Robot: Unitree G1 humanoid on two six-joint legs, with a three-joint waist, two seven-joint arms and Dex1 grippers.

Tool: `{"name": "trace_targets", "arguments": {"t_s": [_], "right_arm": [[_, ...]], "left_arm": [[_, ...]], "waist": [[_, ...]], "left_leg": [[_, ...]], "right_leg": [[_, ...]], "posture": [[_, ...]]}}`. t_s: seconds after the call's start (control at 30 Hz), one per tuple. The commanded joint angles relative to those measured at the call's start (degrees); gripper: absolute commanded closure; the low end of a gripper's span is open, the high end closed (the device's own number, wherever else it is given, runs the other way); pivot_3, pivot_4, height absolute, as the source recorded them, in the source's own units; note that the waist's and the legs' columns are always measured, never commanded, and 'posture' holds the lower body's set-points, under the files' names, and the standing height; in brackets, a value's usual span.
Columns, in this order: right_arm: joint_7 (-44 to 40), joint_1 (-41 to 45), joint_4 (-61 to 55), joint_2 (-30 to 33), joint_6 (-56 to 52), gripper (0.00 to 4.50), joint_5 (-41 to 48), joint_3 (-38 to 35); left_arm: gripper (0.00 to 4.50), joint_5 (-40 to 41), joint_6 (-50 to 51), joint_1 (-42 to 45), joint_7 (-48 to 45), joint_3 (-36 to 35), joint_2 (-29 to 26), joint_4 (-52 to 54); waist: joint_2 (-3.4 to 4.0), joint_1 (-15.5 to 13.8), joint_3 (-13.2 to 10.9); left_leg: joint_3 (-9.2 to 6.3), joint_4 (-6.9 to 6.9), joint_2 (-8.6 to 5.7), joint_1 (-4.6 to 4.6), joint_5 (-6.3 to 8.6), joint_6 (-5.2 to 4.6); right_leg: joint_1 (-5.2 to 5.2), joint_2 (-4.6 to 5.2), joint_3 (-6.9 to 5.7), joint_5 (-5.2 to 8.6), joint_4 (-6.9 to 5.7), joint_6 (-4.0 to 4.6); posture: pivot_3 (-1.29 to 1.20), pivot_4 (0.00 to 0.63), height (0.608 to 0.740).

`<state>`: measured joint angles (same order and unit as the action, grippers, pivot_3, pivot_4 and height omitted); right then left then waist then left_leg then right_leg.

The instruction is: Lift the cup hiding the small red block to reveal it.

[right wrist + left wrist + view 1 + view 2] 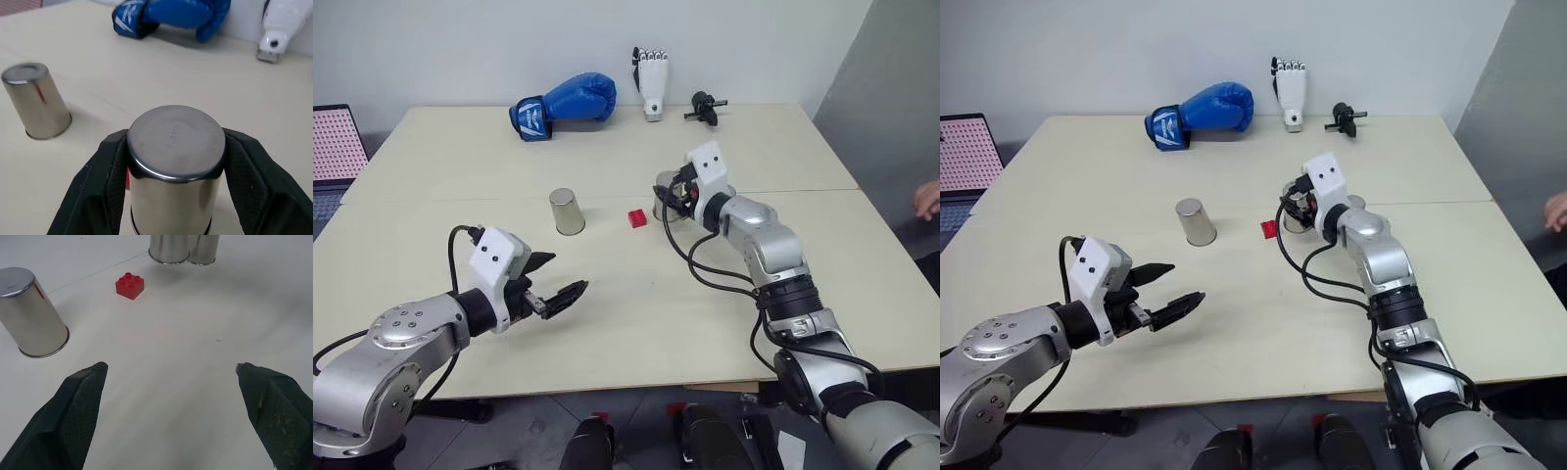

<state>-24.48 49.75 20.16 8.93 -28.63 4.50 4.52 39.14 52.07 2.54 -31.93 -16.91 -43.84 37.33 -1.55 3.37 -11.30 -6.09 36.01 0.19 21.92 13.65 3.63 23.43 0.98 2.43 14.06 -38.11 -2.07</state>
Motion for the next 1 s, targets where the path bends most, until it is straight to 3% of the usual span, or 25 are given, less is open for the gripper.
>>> {"name": "trace_targets", "arguments": {"t_s": [0.03,0.17,0.27,0.43,0.67,0.87,1.0], "right_arm": [[1.7,-0.3,2.0,-0.5,0.1,1.68,0.2,-1.2],[1.7,-0.3,2.7,-0.3,-0.2,0.60,1.1,-2.0],[1.3,-0.5,0.9,0.5,-1.0,0.05,1.2,-2.3],[-1.7,-0.4,-13.6,4.2,-9.9,0.01,5.7,-4.4],[-10.4,-9.1,-38.9,19.9,-31.7,0.01,16.7,-6.5],[-13.3,-18.8,-47.7,26.4,-37.8,0.01,22.6,-6.8],[-12.8,-23.8,-49.9,26.9,-37.9,0.01,24.0,-5.8]], "left_arm": [[0.00,-0.8,-1.7,0.9,-0.6,-1.0,-1.5,0.1],[0.00,-0.9,-2.1,1.4,-1.4,-1.6,-2.5,-1.2],[0.00,-1.1,-2.5,1.4,-1.7,-1.7,-3.0,-1.7],[0.00,-0.8,-2.3,1.2,-1.8,-2.2,-3.4,-1.5],[0.00,-0.9,-2.3,-0.7,-5.0,-6.0,-6.7,-3.8],[0.00,-1.1,-2.6,-1.1,-7.1,-7.8,-8.5,-5.5],[0.00,-1.3,-3.0,-0.3,-8.3,-7.8,-9.5,-6.8]], "waist": [[0.00,0.0,0.0],[0.00,-0.1,0.0],[0.00,-0.1,0.0],[0.05,-0.1,0.0],[0.02,-0.5,0.0],[0.05,-0.4,0.0],[0.02,-0.3,0.0]], "left_leg": [[0.01,0.00,0.00,0.01,0.00,0.00],[0.03,0.00,-0.01,0.03,0.00,0.00],[0.03,-0.01,-0.01,0.07,0.00,0.00],[0.02,-0.01,-0.01,0.12,0.00,0.00],[-0.07,-0.05,0.00,0.16,0.02,0.00],[0.04,-0.04,0.04,0.13,0.02,-0.01],[0.09,-0.03,0.16,0.09,0.02,-0.01]], "right_leg": [[0.00,0.00,0.01,-0.01,0.01,0.01],[0.01,0.01,0.03,-0.02,0.03,0.02],[0.03,0.01,0.02,-0.01,0.05,0.02],[0.08,0.01,0.02,0.00,0.05,-0.01],[0.06,0.02,-0.08,0.19,0.13,-0.13],[0.08,0.03,-0.04,0.25,0.12,-0.13],[0.07,-0.04,-0.07,0.24,0.11,-0.14]], "posture": [[0.00,0.150,0.740],[0.00,0.150,0.740],[0.00,0.150,0.740],[0.00,0.150,0.740],[0.00,0.150,0.740],[0.00,0.150,0.740],[0.00,0.150,0.740]]}}
